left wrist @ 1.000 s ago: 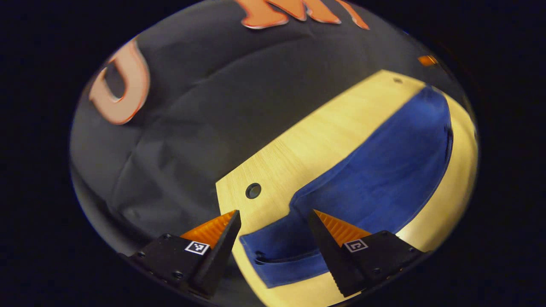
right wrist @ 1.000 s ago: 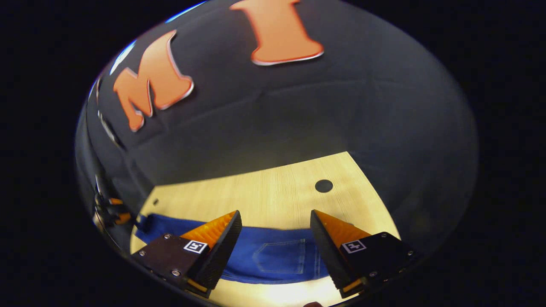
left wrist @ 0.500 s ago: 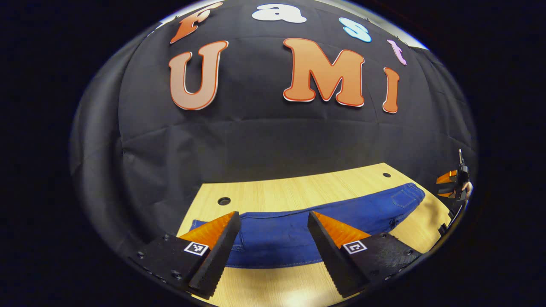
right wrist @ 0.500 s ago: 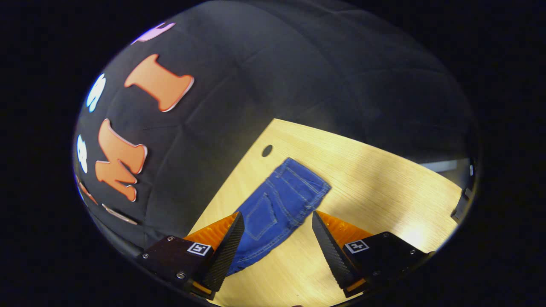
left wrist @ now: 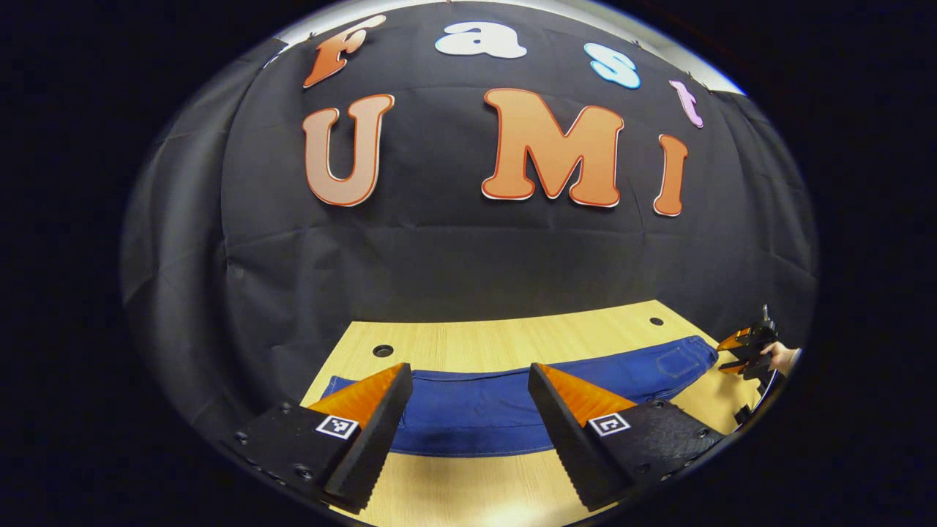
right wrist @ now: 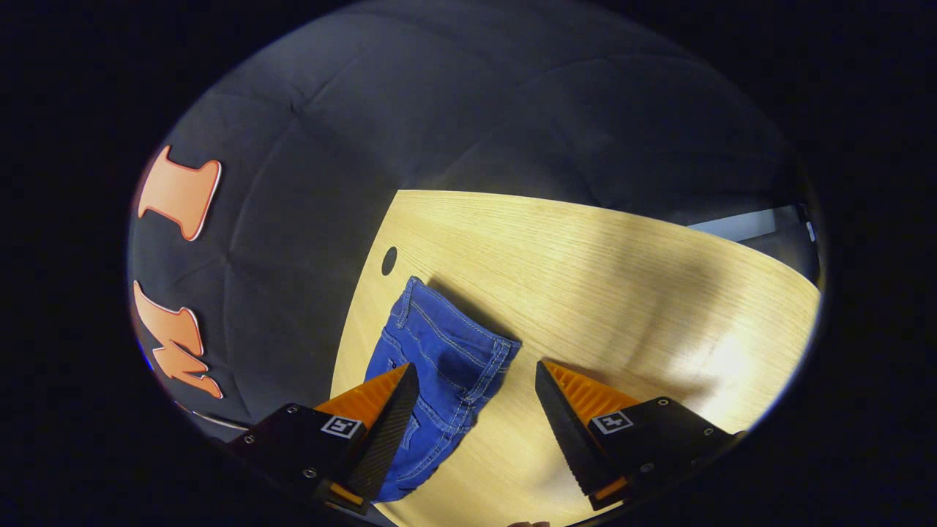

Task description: Grasp the waist and the cuffs of the jeans and fold them to make the two legs overlap; first hold the waist and fold one-third of the jeans toward the cuffs, then hold the cuffs and fold the remaining one-third in the same direction to finish folding.

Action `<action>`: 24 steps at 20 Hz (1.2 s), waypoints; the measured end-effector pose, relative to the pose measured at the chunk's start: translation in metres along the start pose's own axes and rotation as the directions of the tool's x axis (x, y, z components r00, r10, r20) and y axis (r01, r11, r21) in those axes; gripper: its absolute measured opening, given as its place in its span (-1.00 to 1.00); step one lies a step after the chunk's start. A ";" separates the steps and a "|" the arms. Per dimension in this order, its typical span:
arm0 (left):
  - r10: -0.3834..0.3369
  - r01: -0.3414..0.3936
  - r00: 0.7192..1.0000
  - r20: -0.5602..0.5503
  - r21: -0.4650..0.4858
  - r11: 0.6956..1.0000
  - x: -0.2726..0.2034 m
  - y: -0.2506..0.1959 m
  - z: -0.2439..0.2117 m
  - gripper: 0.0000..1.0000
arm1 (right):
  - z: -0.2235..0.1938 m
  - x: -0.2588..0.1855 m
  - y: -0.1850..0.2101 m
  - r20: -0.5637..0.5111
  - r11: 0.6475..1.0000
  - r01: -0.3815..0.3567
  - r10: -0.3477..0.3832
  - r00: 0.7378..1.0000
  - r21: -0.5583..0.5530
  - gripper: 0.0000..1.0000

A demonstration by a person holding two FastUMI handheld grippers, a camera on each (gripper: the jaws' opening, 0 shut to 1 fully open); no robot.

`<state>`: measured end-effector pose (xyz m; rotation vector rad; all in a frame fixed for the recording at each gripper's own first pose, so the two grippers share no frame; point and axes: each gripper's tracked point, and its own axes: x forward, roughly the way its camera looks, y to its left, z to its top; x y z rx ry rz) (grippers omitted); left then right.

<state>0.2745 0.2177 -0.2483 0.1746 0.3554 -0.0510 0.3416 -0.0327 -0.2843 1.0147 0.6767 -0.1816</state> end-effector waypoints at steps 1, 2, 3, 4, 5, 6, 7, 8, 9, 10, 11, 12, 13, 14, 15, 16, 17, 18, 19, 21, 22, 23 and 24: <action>0.018 -0.018 1.000 -0.007 -0.004 1.000 -0.004 0.001 -0.002 0.96 | 0.002 0.003 0.003 0.000 1.000 -0.017 0.017 1.000 0.014 0.96; 0.038 -0.038 0.999 -0.015 -0.002 0.999 -0.007 0.003 -0.005 0.96 | 0.002 0.010 0.008 -0.010 0.999 -0.043 0.043 0.999 0.030 0.96; 0.047 -0.047 0.999 -0.014 -0.006 0.999 -0.008 0.003 -0.005 0.96 | 0.002 0.013 0.010 -0.018 0.998 -0.053 0.054 0.998 0.035 0.96; 0.050 -0.051 0.999 -0.008 -0.018 0.999 -0.011 0.001 -0.003 0.96 | 0.003 0.017 0.011 -0.016 0.998 -0.055 0.056 0.998 0.032 0.95; 0.051 -0.051 0.999 -0.002 -0.027 0.998 -0.014 -0.001 -0.002 0.96 | 0.004 0.019 0.014 -0.006 0.998 -0.056 0.056 0.998 0.022 1.00; 0.061 -0.061 0.998 -0.003 -0.018 0.998 -0.017 0.003 0.001 0.96 | 0.003 0.027 0.019 0.018 0.999 -0.051 0.051 0.999 -0.002 0.89; 0.075 -0.075 0.997 -0.007 -0.005 0.997 -0.021 0.007 0.002 0.96 | 0.002 0.032 0.019 0.040 0.999 -0.031 0.032 0.999 -0.016 0.88; 0.088 -0.088 0.996 0.000 -0.002 0.996 -0.026 0.012 0.007 0.96 | 0.004 0.041 0.015 0.077 0.999 0.017 -0.014 0.997 -0.038 0.59; 0.094 -0.094 0.995 0.018 -0.010 0.996 -0.033 0.014 0.012 0.96 | 0.007 0.050 0.015 0.097 0.998 0.060 -0.057 0.994 -0.027 0.28; 0.094 -0.093 0.995 0.030 -0.022 0.995 -0.040 0.017 0.011 0.96 | 0.007 0.059 0.019 0.103 0.998 0.064 -0.063 0.993 -0.008 0.10; 0.091 -0.090 0.995 0.032 -0.031 0.995 -0.045 0.019 0.005 0.96 | 0.002 0.067 0.020 0.078 0.999 0.046 -0.045 0.996 -0.010 0.02; 0.087 -0.086 0.996 0.023 -0.036 0.996 -0.050 0.022 -0.001 0.96 | 0.003 0.067 0.023 0.085 1.000 0.017 -0.017 0.996 0.004 -0.33; 0.095 -0.094 0.996 0.001 -0.040 0.995 -0.056 0.030 -0.012 0.96 | 0.005 0.064 0.024 0.080 1.000 -0.006 0.005 0.997 0.014 -0.68; 0.095 -0.096 0.995 -0.010 -0.040 0.995 -0.059 0.038 -0.020 0.96 | 0.001 0.057 0.021 0.075 0.999 0.024 -0.027 0.997 0.043 -0.68; 0.095 -0.096 0.995 -0.021 -0.054 0.994 -0.061 0.047 -0.024 0.95 | 0.009 0.050 0.024 0.102 0.998 0.057 -0.057 0.993 0.011 -1.00; 0.094 -0.096 0.995 -0.026 -0.074 0.993 -0.061 0.054 -0.027 0.96 | 0.011 0.036 0.029 0.117 0.997 0.068 -0.065 0.991 -0.026 -0.99; 0.090 -0.092 0.996 -0.027 -0.096 0.991 -0.060 0.063 -0.026 0.96 | 0.012 0.028 0.044 0.147 0.996 0.060 -0.050 0.988 -0.064 -1.00; 0.089 -0.091 0.996 -0.028 -0.100 0.991 -0.058 0.072 -0.025 0.96 | 0.014 0.025 0.051 0.168 0.995 0.058 -0.043 0.985 -0.082 -1.00; 0.082 -0.083 0.996 -0.022 -0.097 0.992 -0.057 0.082 -0.022 0.96 | 0.016 0.019 0.056 0.192 0.992 0.047 -0.025 0.981 -0.113 -1.00; 0.057 -0.056 0.998 0.003 -0.105 0.993 -0.053 0.096 -0.015 0.96 | 0.015 0.005 0.074 0.225 0.977 0.042 0.006 0.974 -0.209 -1.00; 0.045 -0.044 0.999 0.007 -0.109 0.993 -0.053 0.101 -0.014 0.96 | 0.013 0.000 0.086 0.239 0.968 0.039 0.022 0.971 -0.246 -1.00; 0.034 -0.033 0.999 0.009 -0.107 0.994 -0.054 0.107 -0.013 0.96 | 0.010 -0.004 0.096 0.250 0.959 0.031 0.042 0.967 -0.281 -1.00; 0.026 -0.025 1.000 0.010 -0.102 0.994 -0.054 0.114 -0.016 0.96 | 0.006 -0.007 0.107 0.259 0.950 0.018 0.066 0.964 -0.312 -1.00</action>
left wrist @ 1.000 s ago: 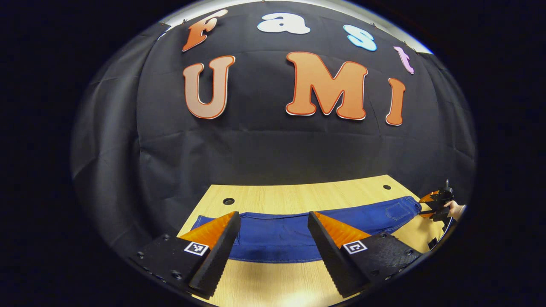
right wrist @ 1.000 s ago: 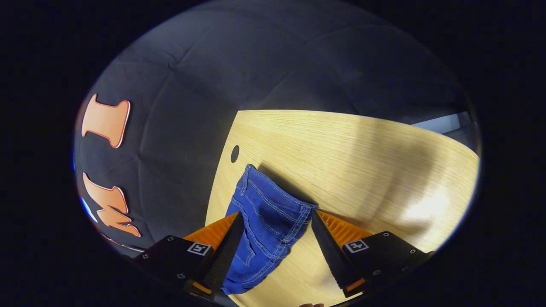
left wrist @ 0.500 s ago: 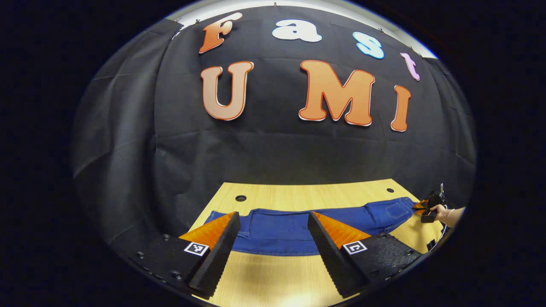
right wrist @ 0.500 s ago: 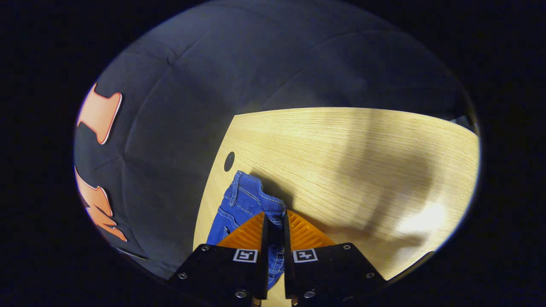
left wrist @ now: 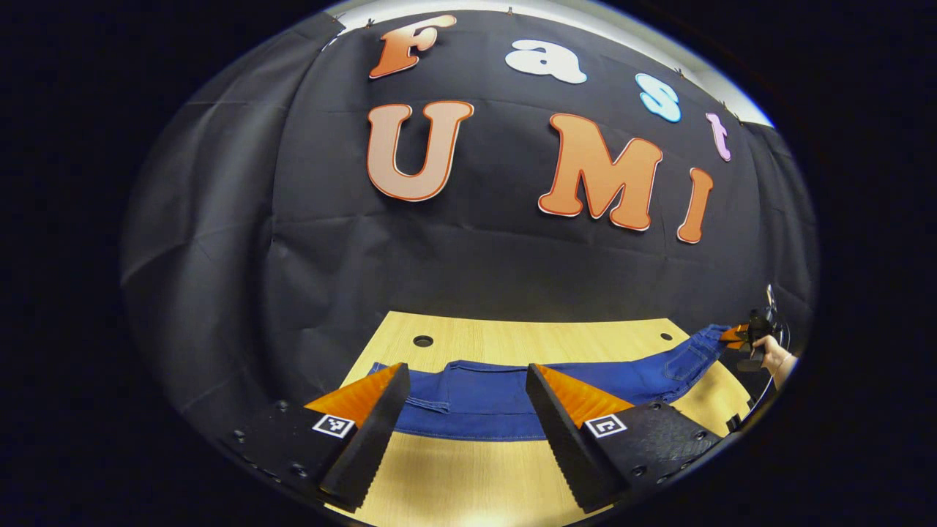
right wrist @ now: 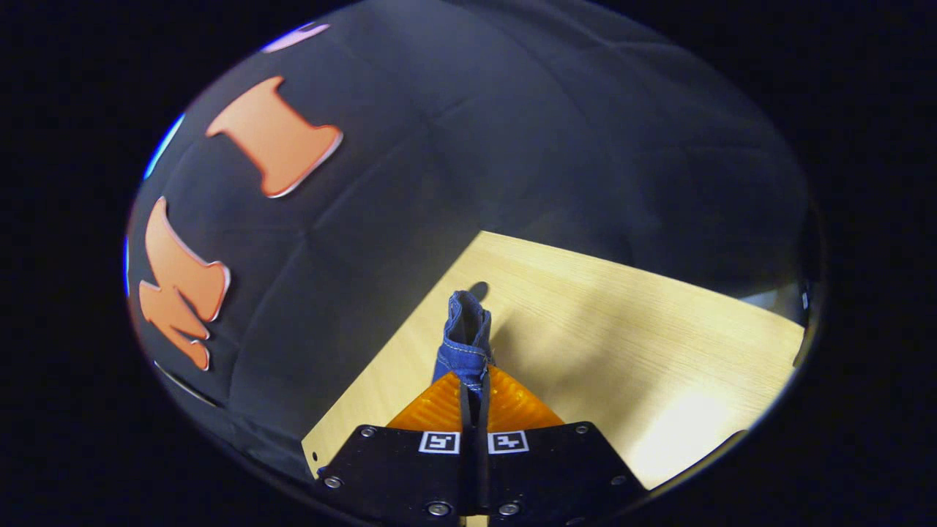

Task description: Grasp the waist and the cuffs of the jeans and fold them to make the two legs overlap; first hold the waist and fold one-third of the jeans toward the cuffs, then hold the cuffs and fold the remaining one-third in the same direction to finish folding.

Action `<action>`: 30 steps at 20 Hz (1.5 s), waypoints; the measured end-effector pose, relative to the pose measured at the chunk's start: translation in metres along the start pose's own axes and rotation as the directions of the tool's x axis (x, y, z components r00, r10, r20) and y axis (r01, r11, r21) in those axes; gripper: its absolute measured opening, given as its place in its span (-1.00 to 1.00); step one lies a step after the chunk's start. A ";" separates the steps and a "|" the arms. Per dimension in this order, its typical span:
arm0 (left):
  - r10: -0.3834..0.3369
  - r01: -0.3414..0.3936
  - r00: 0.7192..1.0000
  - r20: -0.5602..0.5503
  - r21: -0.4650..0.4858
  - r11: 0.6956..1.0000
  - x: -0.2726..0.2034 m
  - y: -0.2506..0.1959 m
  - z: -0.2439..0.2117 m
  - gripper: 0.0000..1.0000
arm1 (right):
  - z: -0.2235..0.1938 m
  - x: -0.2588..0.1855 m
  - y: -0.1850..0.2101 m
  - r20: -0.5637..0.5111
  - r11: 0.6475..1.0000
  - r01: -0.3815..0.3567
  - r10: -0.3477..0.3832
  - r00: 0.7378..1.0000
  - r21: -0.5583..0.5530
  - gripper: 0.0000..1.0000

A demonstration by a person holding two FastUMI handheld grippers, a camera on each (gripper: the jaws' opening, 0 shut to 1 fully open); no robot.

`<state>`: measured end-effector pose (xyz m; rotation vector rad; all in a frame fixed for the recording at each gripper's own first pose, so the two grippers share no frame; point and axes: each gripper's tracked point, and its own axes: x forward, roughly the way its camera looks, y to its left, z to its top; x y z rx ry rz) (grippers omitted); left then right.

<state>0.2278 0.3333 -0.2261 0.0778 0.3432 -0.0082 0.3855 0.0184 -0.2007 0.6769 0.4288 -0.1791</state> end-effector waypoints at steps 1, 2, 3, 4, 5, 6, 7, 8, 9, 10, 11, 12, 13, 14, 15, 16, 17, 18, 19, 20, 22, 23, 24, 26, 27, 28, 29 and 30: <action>-0.006 0.006 1.000 0.003 0.001 1.000 0.001 0.010 0.002 0.96 | 0.002 -0.003 0.008 0.008 0.999 -0.025 0.026 1.000 -0.022 -1.00; -0.025 0.025 1.000 0.004 -0.006 1.000 0.002 0.019 0.003 0.96 | 0.004 -0.010 0.015 0.024 0.998 -0.058 0.059 0.998 -0.040 -1.00; -0.041 0.041 0.999 0.005 -0.007 0.999 0.001 0.030 0.000 0.96 | 0.003 -0.013 0.022 0.031 0.995 -0.083 0.085 0.996 -0.058 -1.00; -0.056 0.056 0.998 0.004 -0.002 0.998 -0.001 0.042 0.000 0.96 | 0.001 -0.021 0.033 0.043 0.988 -0.118 0.123 0.992 -0.098 -1.00; -0.072 0.072 0.997 0.001 0.000 0.997 0.000 0.049 -0.002 0.96 | -0.003 -0.021 0.039 0.042 0.983 -0.135 0.141 0.989 -0.125 -1.00; -0.093 0.093 0.996 -0.003 0.000 0.996 -0.001 0.059 -0.005 0.96 | -0.005 -0.019 0.040 0.043 0.974 -0.157 0.166 0.985 -0.165 -1.00; -0.105 0.105 0.994 -0.004 -0.002 0.994 -0.002 0.066 -0.005 0.97 | -0.011 -0.019 0.045 0.033 0.966 -0.176 0.185 0.982 -0.191 -1.00; -0.113 0.113 0.994 -0.006 -0.006 0.994 -0.003 0.078 -0.007 0.95 | -0.013 -0.019 0.050 0.014 0.955 -0.201 0.209 0.978 -0.218 -1.00; -0.114 0.114 0.993 -0.004 -0.016 0.993 -0.005 0.090 -0.009 0.94 | -0.011 -0.018 0.053 -0.010 0.945 -0.222 0.226 0.974 -0.240 -1.00; -0.108 0.107 0.994 -0.004 -0.025 0.994 -0.006 0.097 -0.011 0.94 | -0.012 -0.012 0.056 -0.045 0.935 -0.244 0.241 0.970 -0.256 -1.00; -0.094 0.094 0.996 -0.004 -0.032 0.995 -0.007 0.105 -0.014 0.94 | -0.011 -0.008 0.058 -0.071 0.929 -0.255 0.245 0.967 -0.267 -1.00; -0.094 0.093 0.996 -0.006 -0.043 0.995 -0.011 0.111 -0.018 0.94 | -0.008 -0.004 0.061 -0.108 0.922 -0.266 0.244 0.964 -0.283 -1.00; -0.094 0.093 0.996 -0.005 -0.059 0.994 -0.014 0.116 -0.020 0.94 | -0.005 -0.004 0.063 -0.131 0.914 -0.269 0.240 0.962 -0.304 -1.00; -0.091 0.090 0.996 -0.006 -0.075 0.993 -0.016 0.121 -0.024 0.94 | -0.005 -0.004 0.067 -0.164 0.905 -0.273 0.230 0.959 -0.327 -1.00; -0.082 0.081 0.997 -0.007 -0.085 0.993 -0.016 0.124 -0.027 0.94 | -0.006 -0.003 0.069 -0.194 0.897 -0.276 0.219 0.956 -0.347 -1.00; -0.075 0.074 0.997 -0.009 -0.098 0.992 -0.017 0.129 -0.032 0.94 | -0.005 0.000 0.068 -0.226 0.891 -0.272 0.198 0.954 -0.364 -1.00; -0.073 0.072 0.997 -0.010 -0.115 0.991 -0.017 0.130 -0.038 0.94 | -0.005 -0.003 0.069 -0.272 0.882 -0.264 0.163 0.948 -0.391 -1.00; -0.077 0.074 0.997 -0.010 -0.134 0.988 -0.016 0.130 -0.041 0.94 | -0.007 -0.003 0.071 -0.301 0.874 -0.264 0.144 0.943 -0.408 -1.00; -0.077 0.073 0.997 -0.017 -0.162 0.984 -0.014 0.130 -0.047 0.94 | -0.008 -0.001 0.074 -0.331 0.862 -0.269 0.127 0.935 -0.430 -0.99; -0.074 0.068 0.997 -0.023 -0.184 0.981 -0.012 0.130 -0.052 0.94 | -0.009 0.003 0.076 -0.347 0.851 -0.272 0.115 0.931 -0.449 -0.99; -0.100 0.094 0.995 -0.013 -0.246 0.965 -0.009 0.123 -0.056 0.94 | -0.005 0.002 0.082 -0.369 0.813 -0.280 0.087 0.925 -0.511 -0.98; -0.106 0.102 0.994 -0.002 -0.261 0.960 -0.006 0.120 -0.055 0.94 | -0.008 0.004 0.083 -0.371 0.791 -0.285 0.079 0.925 -0.542 -0.97; -0.106 0.105 0.994 0.012 -0.274 0.956 -0.004 0.120 -0.054 0.94 | -0.005 0.003 0.086 -0.372 0.779 -0.286 0.073 0.925 -0.558 -0.97; -0.112 0.117 0.993 0.036 -0.297 0.948 0.001 0.119 -0.051 0.94 | -0.004 0.000 0.093 -0.408 0.768 -0.331 0.100 0.908 -0.548 -0.87; -0.108 0.112 0.994 0.030 -0.313 0.943 0.003 0.120 -0.053 0.94 | -0.006 0.001 0.093 -0.438 0.770 -0.362 0.120 0.891 -0.526 -0.40; -0.094 0.093 0.995 0.015 -0.360 0.928 0.010 0.126 -0.059 0.94 | -0.010 -0.002 0.088 -0.426 0.769 -0.347 0.108 0.898 -0.537 0.06; -0.085 0.079 0.996 0.003 -0.405 0.911 0.013 0.129 -0.063 0.94 | -0.001 -0.003 0.088 -0.407 0.762 -0.334 0.102 0.908 -0.555 0.52; -0.069 0.054 0.998 -0.012 -0.502 0.863 0.019 0.138 -0.072 0.94 | 0.004 -0.004 0.087 -0.399 0.753 -0.333 0.102 0.911 -0.568 0.98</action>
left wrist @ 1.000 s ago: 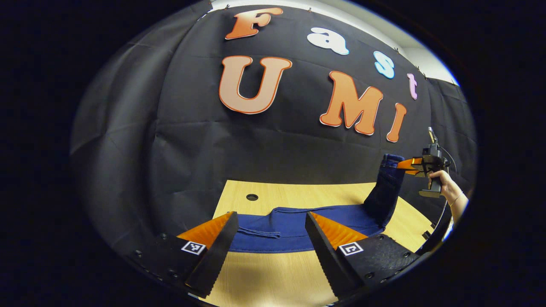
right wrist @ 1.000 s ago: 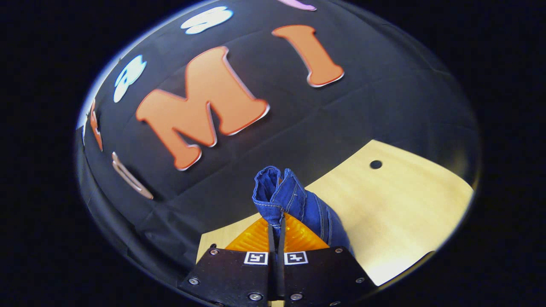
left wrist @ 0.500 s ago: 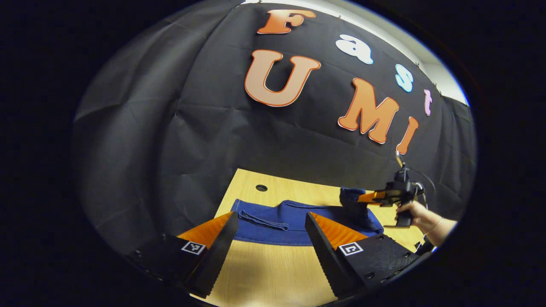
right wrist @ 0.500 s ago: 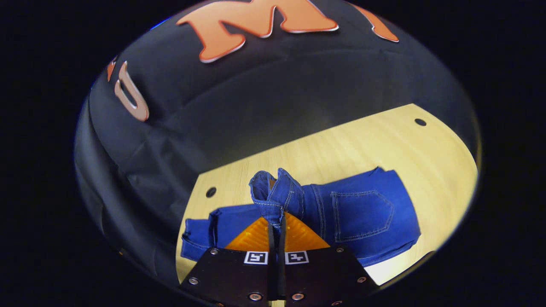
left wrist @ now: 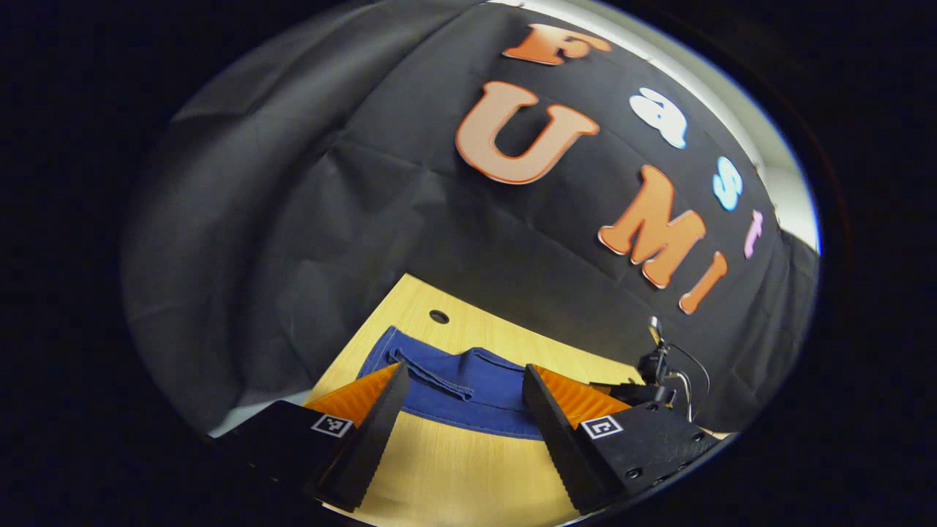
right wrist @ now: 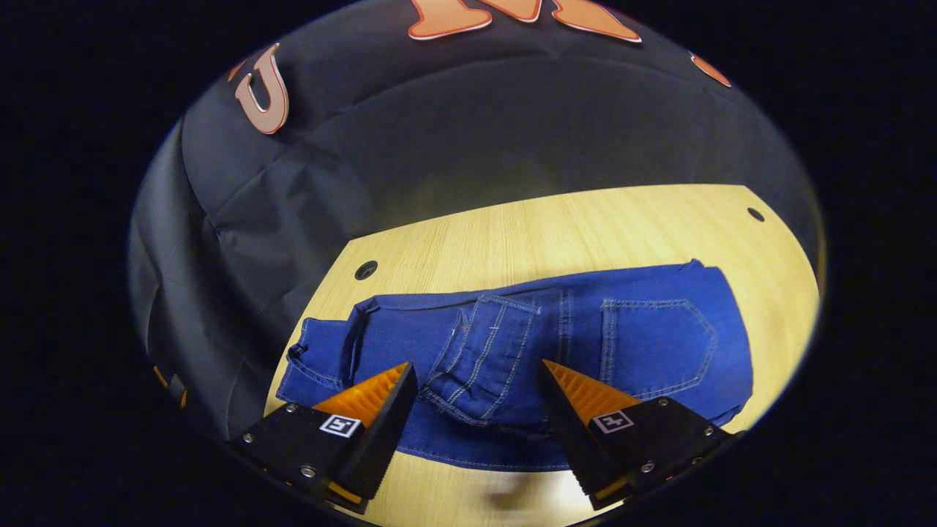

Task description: Grasp the waist and the cuffs of the jeans and fold them to make the two legs overlap; first hold the waist and fold one-third of the jeans toward the cuffs, then hold the cuffs and fold the remaining one-third in the same direction to finish folding.

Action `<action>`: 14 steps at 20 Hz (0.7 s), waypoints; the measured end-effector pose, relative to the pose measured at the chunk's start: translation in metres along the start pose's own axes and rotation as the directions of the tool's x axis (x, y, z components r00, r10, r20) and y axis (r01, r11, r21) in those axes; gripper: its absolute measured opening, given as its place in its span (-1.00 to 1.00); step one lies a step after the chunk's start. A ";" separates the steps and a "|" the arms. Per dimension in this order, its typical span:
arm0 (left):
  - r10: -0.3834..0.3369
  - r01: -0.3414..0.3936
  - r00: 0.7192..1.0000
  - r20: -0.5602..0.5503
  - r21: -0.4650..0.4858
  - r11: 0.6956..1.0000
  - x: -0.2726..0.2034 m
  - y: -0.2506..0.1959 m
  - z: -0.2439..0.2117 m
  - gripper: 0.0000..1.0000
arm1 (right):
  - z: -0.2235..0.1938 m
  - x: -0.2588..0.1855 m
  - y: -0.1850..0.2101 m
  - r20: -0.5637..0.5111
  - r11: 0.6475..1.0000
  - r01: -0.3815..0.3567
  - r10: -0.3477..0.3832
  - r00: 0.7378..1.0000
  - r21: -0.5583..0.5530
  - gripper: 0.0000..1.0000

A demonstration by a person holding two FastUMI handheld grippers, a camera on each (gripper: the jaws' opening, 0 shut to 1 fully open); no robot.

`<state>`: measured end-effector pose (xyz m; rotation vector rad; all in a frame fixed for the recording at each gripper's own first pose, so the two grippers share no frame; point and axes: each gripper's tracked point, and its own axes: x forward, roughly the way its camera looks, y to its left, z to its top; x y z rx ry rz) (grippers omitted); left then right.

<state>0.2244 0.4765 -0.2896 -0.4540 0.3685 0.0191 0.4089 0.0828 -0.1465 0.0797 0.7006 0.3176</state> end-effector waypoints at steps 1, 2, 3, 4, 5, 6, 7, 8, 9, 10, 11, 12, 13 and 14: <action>0.014 -0.014 1.000 -0.001 -0.132 0.991 0.004 0.012 -0.002 0.94 | 0.007 -0.016 -0.002 0.008 1.000 -0.016 0.016 1.000 -0.015 0.97; 0.035 -0.038 0.999 -0.016 -0.266 0.963 0.011 0.025 -0.005 0.94 | 0.012 -0.029 -0.007 0.010 0.999 -0.029 0.030 1.000 -0.016 0.97; 0.075 -0.092 0.995 -0.060 -0.371 0.924 0.020 0.045 -0.016 0.94 | 0.018 -0.040 -0.013 0.016 0.999 -0.035 0.036 0.999 -0.015 0.97; 0.116 -0.150 0.988 -0.105 -0.422 0.894 0.029 0.061 -0.029 0.94 | 0.023 -0.049 -0.021 0.024 0.999 -0.034 0.034 0.999 -0.012 0.97; 0.163 -0.211 0.976 -0.143 -0.457 0.864 0.036 0.075 -0.039 1.00 | 0.029 -0.064 -0.038 0.032 1.000 -0.030 0.030 0.999 0.000 0.97; 0.204 -0.267 0.962 -0.181 -0.479 0.836 0.049 0.087 -0.050 0.94 | 0.031 -0.071 -0.048 0.033 0.999 -0.031 0.030 0.999 0.014 0.97; 0.221 -0.298 0.953 -0.208 -0.504 0.811 0.067 0.095 -0.060 0.95 | 0.034 -0.081 -0.062 0.028 0.999 -0.031 0.030 0.999 0.037 0.97; 0.219 -0.300 0.952 -0.213 -0.519 0.800 0.080 0.094 -0.064 0.94 | 0.036 -0.089 -0.073 0.024 0.998 -0.028 0.027 0.999 0.056 0.97; 0.224 -0.312 0.948 -0.227 -0.520 0.795 0.089 0.095 -0.069 0.94 | 0.037 -0.096 -0.085 0.024 0.997 -0.025 0.023 0.999 0.074 0.97; 0.236 -0.329 0.942 -0.238 -0.517 0.790 0.101 0.099 -0.074 0.95 | 0.040 -0.101 -0.096 0.028 0.995 -0.021 0.019 0.999 0.093 0.97; 0.254 -0.345 0.937 -0.241 -0.512 0.787 0.114 0.103 -0.078 0.96 | 0.046 -0.112 -0.116 0.039 0.992 -0.011 0.006 0.999 0.125 0.97; 0.266 -0.357 0.932 -0.245 -0.505 0.786 0.119 0.107 -0.079 0.96 | 0.051 -0.118 -0.130 0.047 0.989 -0.001 -0.006 0.999 0.146 0.97; 0.292 -0.380 0.924 -0.248 -0.495 0.781 0.120 0.113 -0.080 0.96 | 0.055 -0.123 -0.143 0.055 0.986 0.008 -0.017 0.998 0.164 0.97; 0.307 -0.396 0.917 -0.254 -0.489 0.777 0.122 0.119 -0.081 0.96 | 0.057 -0.125 -0.152 0.060 0.985 0.017 -0.028 0.998 0.173 0.97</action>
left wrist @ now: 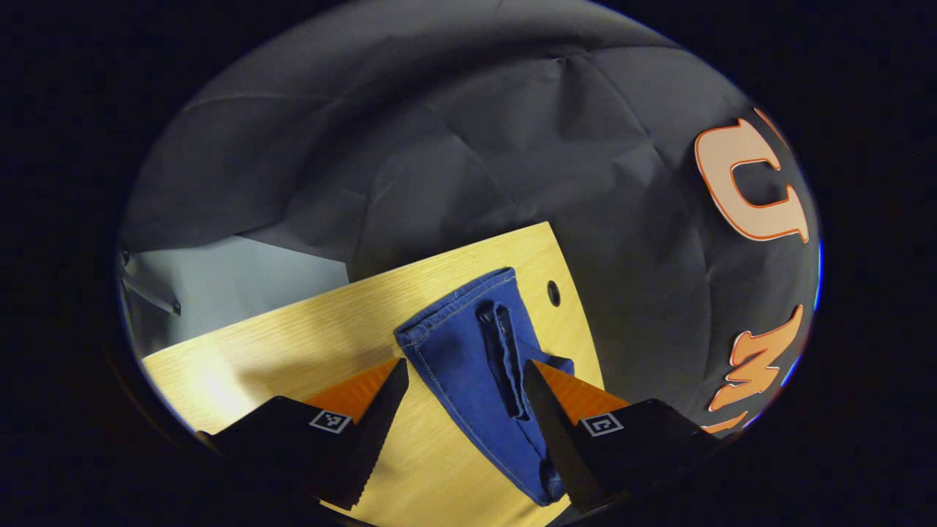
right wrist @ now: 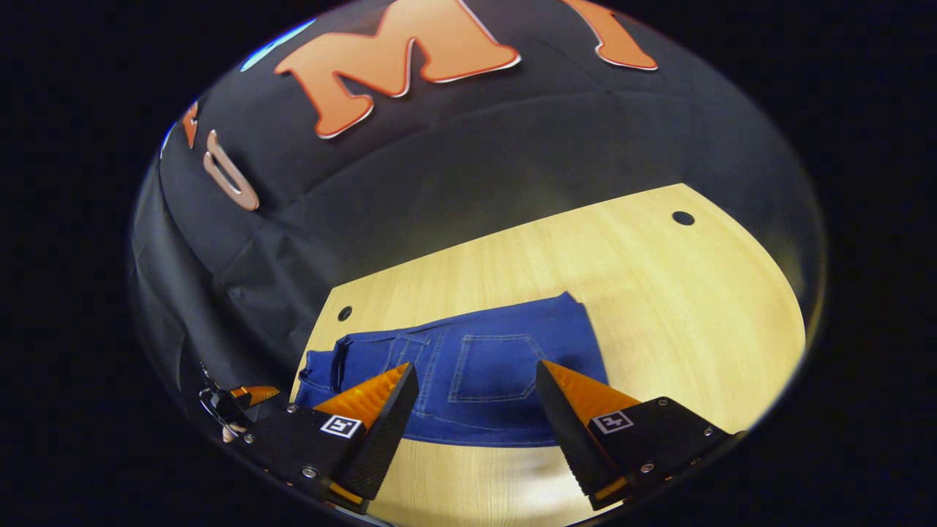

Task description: Grasp the waist and the cuffs of the jeans and fold them to make the two legs overlap; first hold the waist and fold one-third of the jeans toward the cuffs, then hold the cuffs and fold the remaining one-third in the same direction to finish folding.

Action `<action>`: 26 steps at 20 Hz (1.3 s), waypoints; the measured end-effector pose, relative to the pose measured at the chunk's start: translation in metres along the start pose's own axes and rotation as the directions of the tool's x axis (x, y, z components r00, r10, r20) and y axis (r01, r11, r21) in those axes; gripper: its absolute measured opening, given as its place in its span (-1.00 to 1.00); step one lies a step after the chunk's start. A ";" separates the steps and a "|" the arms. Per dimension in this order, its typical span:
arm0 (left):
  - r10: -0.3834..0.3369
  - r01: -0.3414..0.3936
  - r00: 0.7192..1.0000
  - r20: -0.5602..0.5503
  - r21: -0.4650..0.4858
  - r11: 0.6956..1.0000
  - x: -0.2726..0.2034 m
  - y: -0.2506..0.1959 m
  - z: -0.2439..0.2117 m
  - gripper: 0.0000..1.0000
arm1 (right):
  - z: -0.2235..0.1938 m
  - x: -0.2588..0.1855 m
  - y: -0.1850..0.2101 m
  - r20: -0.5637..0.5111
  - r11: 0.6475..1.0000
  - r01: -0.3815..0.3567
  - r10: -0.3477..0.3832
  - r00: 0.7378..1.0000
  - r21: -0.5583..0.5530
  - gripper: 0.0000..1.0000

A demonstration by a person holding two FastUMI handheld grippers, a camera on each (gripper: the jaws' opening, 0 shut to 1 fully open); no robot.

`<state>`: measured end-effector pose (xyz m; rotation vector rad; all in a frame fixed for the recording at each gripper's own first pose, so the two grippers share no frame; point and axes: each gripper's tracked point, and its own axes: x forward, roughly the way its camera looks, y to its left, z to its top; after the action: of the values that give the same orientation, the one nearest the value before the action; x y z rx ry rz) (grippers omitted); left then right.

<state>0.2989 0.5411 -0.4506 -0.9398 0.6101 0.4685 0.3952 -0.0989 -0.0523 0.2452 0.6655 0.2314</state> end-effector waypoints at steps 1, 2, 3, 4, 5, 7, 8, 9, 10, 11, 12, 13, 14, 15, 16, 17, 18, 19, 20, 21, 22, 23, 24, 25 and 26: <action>0.019 -0.019 1.000 -0.005 0.005 1.000 0.004 0.003 0.000 0.96 | 0.002 -0.001 -0.005 0.004 1.000 0.010 -0.010 1.000 0.007 0.97; 0.048 -0.047 0.999 -0.007 0.010 0.999 0.007 0.010 0.000 0.96 | 0.005 -0.005 -0.012 0.009 1.000 0.018 -0.018 1.000 0.016 0.97; 0.061 -0.061 0.998 -0.011 0.012 0.998 0.013 0.015 0.000 0.96 | 0.006 -0.006 -0.016 0.010 0.999 0.021 -0.021 1.000 0.028 0.97; 0.061 -0.061 0.998 -0.006 0.021 0.998 0.018 0.013 0.003 0.96 | 0.006 -0.007 -0.020 0.009 0.999 0.025 -0.025 1.000 0.034 0.97; 0.049 -0.048 0.999 -0.005 0.040 0.998 0.026 0.009 0.004 0.92 | 0.005 -0.007 -0.024 0.004 0.999 0.034 -0.034 0.999 0.039 0.96; -0.001 0.003 1.000 -0.023 0.060 0.998 0.034 -0.004 -0.001 0.94 | -0.001 -0.005 -0.026 -0.014 0.998 0.040 -0.039 0.999 0.045 0.97; -0.067 0.068 0.997 -0.045 0.034 0.997 0.038 -0.019 -0.008 0.95 | -0.004 -0.004 -0.027 -0.026 0.998 0.039 -0.038 0.999 0.057 0.97; -0.128 0.127 0.990 -0.054 -0.005 0.992 0.045 -0.034 -0.010 0.94 | -0.004 -0.005 -0.028 -0.028 0.997 0.037 -0.035 0.999 0.071 0.97; -0.154 0.153 0.986 -0.059 -0.020 0.988 0.055 -0.041 -0.016 0.95 | -0.002 -0.007 -0.030 -0.024 0.996 0.037 -0.035 0.999 0.079 0.97; -0.163 0.161 0.985 -0.052 -0.040 0.986 0.064 -0.045 -0.016 0.95 | 0.001 -0.011 -0.035 -0.019 0.995 0.049 -0.047 0.999 0.084 0.97; -0.187 0.185 0.982 -0.041 -0.048 0.982 0.071 -0.053 -0.016 0.96 | 0.002 -0.013 -0.037 -0.018 0.994 0.060 -0.059 0.998 0.087 0.96; -0.192 0.190 0.981 -0.041 -0.049 0.981 0.080 -0.060 -0.018 0.89 | 0.005 -0.017 -0.041 -0.016 0.993 0.070 -0.069 0.997 0.095 0.97; -0.147 0.146 0.988 -0.050 -0.021 0.989 0.088 -0.058 -0.020 0.82 | 0.008 -0.021 -0.046 -0.014 0.992 0.078 -0.077 0.997 0.102 0.96; -0.088 0.089 0.996 -0.034 0.033 0.995 0.097 -0.047 -0.020 0.28 | 0.010 -0.027 -0.054 -0.011 0.990 0.091 -0.090 0.996 0.111 0.96; -0.053 0.054 0.998 -0.036 0.033 0.998 0.101 -0.041 -0.028 -0.27 | 0.012 -0.032 -0.063 -0.008 0.988 0.104 -0.104 0.995 0.117 0.97; -0.048 0.048 0.998 -0.033 0.007 0.999 0.104 -0.046 -0.025 -0.82 | 0.013 -0.037 -0.076 -0.005 0.985 0.118 -0.118 0.993 0.129 0.97; -0.047 0.048 0.998 -0.043 0.018 0.999 0.098 -0.050 -0.028 -0.83 | 0.014 -0.041 -0.080 0.001 0.984 0.120 -0.121 0.993 0.135 0.97; -0.048 0.049 0.999 -0.026 0.049 0.998 0.088 -0.055 -0.026 -0.83 | 0.016 -0.043 -0.083 0.008 0.983 0.116 -0.118 0.993 0.142 0.97; -0.039 0.038 0.999 0.009 0.101 0.994 0.076 -0.065 -0.024 -0.90 | 0.018 -0.044 -0.087 0.013 0.982 0.111 -0.114 0.993 0.154 0.97; -0.065 0.056 0.997 0.050 0.159 0.986 0.058 -0.086 -0.015 -0.96 | 0.023 -0.044 -0.089 0.020 0.981 0.105 -0.109 0.994 0.162 0.97; -0.097 0.072 0.991 0.094 0.243 0.967 0.037 -0.110 -0.010 -0.96 | 0.028 -0.047 -0.092 0.034 0.982 0.098 -0.104 0.994 0.161 0.97; -0.130 0.086 0.984 0.119 0.325 0.942 0.017 -0.135 -0.013 -0.97 | 0.033 -0.048 -0.096 0.045 0.983 0.094 -0.103 0.994 0.159 0.97; -0.163 0.103 0.978 0.130 0.377 0.920 0.002 -0.155 -0.016 -0.97 | 0.038 -0.051 -0.101 0.056 0.984 0.083 -0.093 0.994 0.155 0.97; -0.194 0.119 0.971 0.138 0.421 0.899 -0.010 -0.174 -0.019 -0.97 | 0.042 -0.053 -0.103 0.059 0.985 0.071 -0.082 0.995 0.158 0.97; -0.218 0.129 0.965 0.145 0.461 0.878 -0.023 -0.193 -0.025 -0.97 | 0.045 -0.057 -0.107 0.063 0.985 0.058 -0.069 0.996 0.163 0.97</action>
<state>0.3937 0.4183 -0.3313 -0.4927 0.4240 0.2352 0.3946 -0.2233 -0.0165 0.3851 0.6232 0.1075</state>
